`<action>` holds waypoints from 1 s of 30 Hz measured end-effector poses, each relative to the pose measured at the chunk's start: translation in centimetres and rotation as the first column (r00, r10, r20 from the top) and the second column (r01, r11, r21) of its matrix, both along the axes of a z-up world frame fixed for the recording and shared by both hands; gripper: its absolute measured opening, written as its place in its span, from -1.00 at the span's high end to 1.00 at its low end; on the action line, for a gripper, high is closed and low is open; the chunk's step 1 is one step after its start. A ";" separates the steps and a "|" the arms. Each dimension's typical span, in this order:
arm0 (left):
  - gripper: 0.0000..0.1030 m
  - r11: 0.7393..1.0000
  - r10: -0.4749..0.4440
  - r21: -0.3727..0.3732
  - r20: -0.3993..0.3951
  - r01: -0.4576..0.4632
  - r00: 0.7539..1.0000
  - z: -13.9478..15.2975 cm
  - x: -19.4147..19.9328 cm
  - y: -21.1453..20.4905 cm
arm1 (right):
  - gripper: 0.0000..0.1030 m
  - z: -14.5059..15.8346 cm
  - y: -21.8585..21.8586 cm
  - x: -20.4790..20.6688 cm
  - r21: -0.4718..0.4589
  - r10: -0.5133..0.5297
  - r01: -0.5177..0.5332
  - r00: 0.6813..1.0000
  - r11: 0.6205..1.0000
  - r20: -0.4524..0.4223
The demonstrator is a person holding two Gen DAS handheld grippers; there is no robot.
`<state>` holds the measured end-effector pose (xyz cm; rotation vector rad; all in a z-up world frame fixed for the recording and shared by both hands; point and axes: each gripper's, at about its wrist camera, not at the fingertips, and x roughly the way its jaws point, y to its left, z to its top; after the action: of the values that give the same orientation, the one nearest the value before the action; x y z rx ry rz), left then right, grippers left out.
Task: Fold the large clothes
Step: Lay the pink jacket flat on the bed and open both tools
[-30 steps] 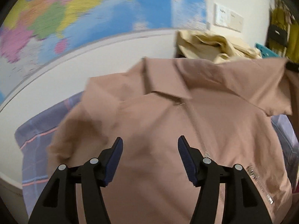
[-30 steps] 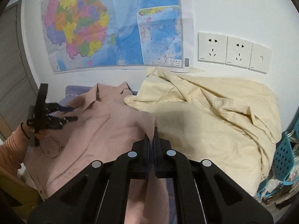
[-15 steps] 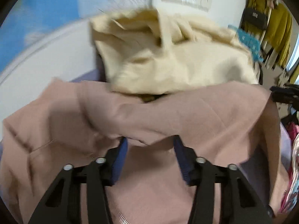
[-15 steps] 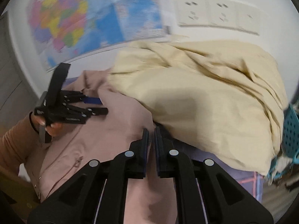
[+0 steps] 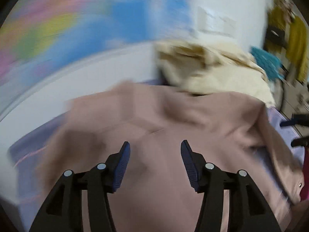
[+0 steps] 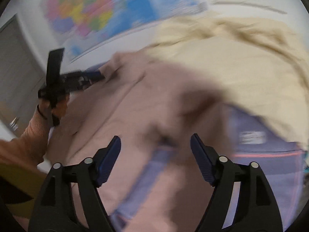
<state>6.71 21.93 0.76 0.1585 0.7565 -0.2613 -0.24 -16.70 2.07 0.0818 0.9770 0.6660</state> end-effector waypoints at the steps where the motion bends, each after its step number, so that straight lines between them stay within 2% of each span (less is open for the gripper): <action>1: -0.01 0.998 0.059 0.003 0.009 -0.059 0.998 0.4 -1.6 2.7 | -0.46 -0.9 1.5 -0.4 0.002 0.047 -0.047 0.999 0.999 -0.027; 3: -0.01 0.983 0.182 0.035 0.008 -0.182 0.983 0.6 -4.2 7.8 | -0.49 -2.6 3.7 -1.2 0.016 0.118 -0.117 0.988 0.993 -0.097; 6: 0.01 0.952 0.304 0.032 -0.034 -0.303 0.952 0.1 -7.0 13.2 | -0.56 -4.8 5.6 -2.4 0.034 0.170 -0.167 0.970 0.985 -0.174; 9: 0.01 0.931 0.362 0.003 -0.109 -0.364 0.926 -1.9 -10.4 16.8 | -0.63 -6.1 6.0 -3.3 0.050 0.165 -0.157 0.959 0.986 -0.230; 11: 0.01 0.928 0.363 -0.026 -0.155 -0.371 0.919 -3.0 -12.1 18.0 | -0.70 -6.5 5.9 -3.7 0.092 0.155 -0.136 0.954 0.987 -0.257; 13: 0.01 0.925 0.355 -0.069 -0.196 -0.374 0.914 -4.5 -13.9 18.7 | -0.67 -7.0 6.3 -4.0 0.110 0.154 -0.128 0.949 0.986 -0.275; 14: -0.01 0.929 0.328 -0.107 -0.211 -0.356 0.921 -5.0 -14.8 18.7 | -0.45 -6.9 6.6 -4.2 0.108 0.160 -0.136 0.952 0.985 -0.262; 15: -0.11 0.933 0.293 -0.145 -0.229 -0.331 0.928 -5.8 -15.6 18.4 | -0.15 -6.9 6.8 -4.1 0.118 0.171 -0.144 0.950 0.982 -0.261; 16: -0.13 0.935 0.266 -0.170 -0.249 -0.312 0.931 -6.4 -16.0 18.0 | 0.32 -7.1 7.0 -4.1 0.131 0.182 -0.151 0.944 0.980 -0.275; 17: -0.13 0.936 0.248 -0.183 -0.264 -0.301 0.932 -7.0 -16.2 17.5 | 0.71 -7.1 7.0 -4.0 0.127 0.176 -0.146 0.946 0.981 -0.272; 18: -0.09 0.938 0.231 -0.191 -0.273 -0.288 0.934 -7.5 -16.5 17.1 | 0.84 -6.9 7.1 -3.9 0.117 0.170 -0.144 0.952 0.983 -0.255; 19: -0.02 0.943 0.218 -0.187 -0.278 -0.275 0.935 -8.1 -16.6 16.4 | 0.91 -6.7 6.9 -3.8 0.121 0.163 -0.137 0.957 0.983 -0.239; 20: 0.30 0.945 0.221 -0.181 -0.268 -0.274 0.938 -8.2 -16.8 16.2 | 0.94 -6.5 6.5 -3.7 0.140 0.155 -0.125 0.959 0.982 -0.235; 21: 0.80 0.944 0.231 -0.176 -0.249 -0.278 0.941 -8.3 -16.9 16.0 | 0.94 -6.0 6.1 -3.5 0.152 0.144 -0.111 0.964 0.982 -0.224; 22: 0.89 0.939 0.245 -0.181 -0.251 -0.294 0.937 -8.1 -16.8 16.0 | 0.95 -5.8 5.7 -3.6 0.149 0.135 -0.105 0.968 0.983 -0.211; 23: 0.90 0.929 0.263 -0.195 -0.244 -0.313 0.933 -7.5 -16.8 16.3 | 0.95 -5.4 5.3 -3.6 0.137 0.122 -0.096 0.972 0.986 -0.198; 25: 0.91 0.918 0.324 -0.172 -0.197 -0.358 0.925 -5.6 -17.5 17.7 | 0.95 -4.8 4.5 -3.5 0.113 0.094 -0.074 0.979 0.991 -0.181; 27: 0.91 0.889 0.394 -0.188 -0.151 -0.417 0.907 -3.0 -18.6 20.2 | 0.95 -4.3 3.7 -3.2 0.086 0.054 -0.040 0.985 0.996 -0.163; 28: 0.91 0.873 0.438 -0.174 -0.130 -0.455 0.890 -2.0 -18.7 21.1 | 0.95 -4.3 3.3 -2.9 0.079 0.037 -0.024 0.986 0.997 -0.161; 30: 0.81 0.836 0.539 -0.067 -0.087 -0.545 0.838 -0.9 -19.1 22.3 | 0.95 -4.5 2.7 -2.7 0.072 0.001 0.012 0.986 0.997 -0.165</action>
<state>-12.36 44.26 -0.12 -0.1556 0.8215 0.2458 -2.89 -14.05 -2.43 0.2065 1.1106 0.6979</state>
